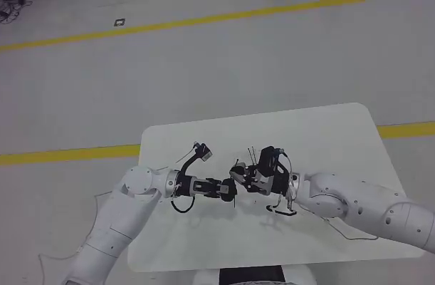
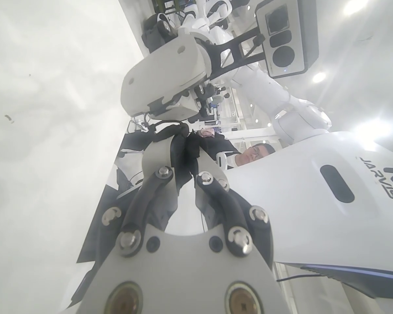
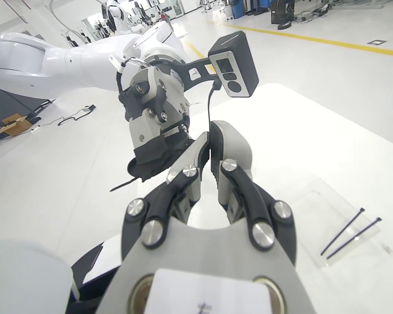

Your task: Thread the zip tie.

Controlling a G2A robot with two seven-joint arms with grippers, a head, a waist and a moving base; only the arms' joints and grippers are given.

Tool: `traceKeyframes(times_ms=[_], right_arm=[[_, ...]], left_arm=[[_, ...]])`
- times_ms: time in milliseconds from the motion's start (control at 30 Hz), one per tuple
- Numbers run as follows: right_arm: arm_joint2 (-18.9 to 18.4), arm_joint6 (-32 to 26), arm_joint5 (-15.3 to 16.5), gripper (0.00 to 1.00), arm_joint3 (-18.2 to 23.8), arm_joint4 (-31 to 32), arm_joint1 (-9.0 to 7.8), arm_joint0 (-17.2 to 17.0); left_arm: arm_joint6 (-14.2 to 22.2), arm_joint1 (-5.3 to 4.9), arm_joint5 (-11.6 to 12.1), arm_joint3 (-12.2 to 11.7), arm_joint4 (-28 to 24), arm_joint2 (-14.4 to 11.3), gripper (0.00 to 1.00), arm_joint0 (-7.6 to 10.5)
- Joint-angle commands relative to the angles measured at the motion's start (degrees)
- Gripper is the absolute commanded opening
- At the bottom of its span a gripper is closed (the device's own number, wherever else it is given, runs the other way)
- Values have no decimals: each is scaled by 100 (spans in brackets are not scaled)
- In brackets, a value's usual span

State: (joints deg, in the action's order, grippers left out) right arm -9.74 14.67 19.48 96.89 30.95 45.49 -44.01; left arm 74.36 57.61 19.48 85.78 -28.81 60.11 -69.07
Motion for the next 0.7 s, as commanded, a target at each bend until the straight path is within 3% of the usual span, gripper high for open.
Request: traceKeyframes(times_ms=[0, 667], right_arm=[[0, 79, 0, 0, -2, 10, -14, -7], [0, -126, 0, 0, 131, 26, -32, -8]], left_arm=[[-2, 0, 0, -16, 6, -1, 0, -8], [9, 13, 0, -20, -6, 21, 0, -2]])
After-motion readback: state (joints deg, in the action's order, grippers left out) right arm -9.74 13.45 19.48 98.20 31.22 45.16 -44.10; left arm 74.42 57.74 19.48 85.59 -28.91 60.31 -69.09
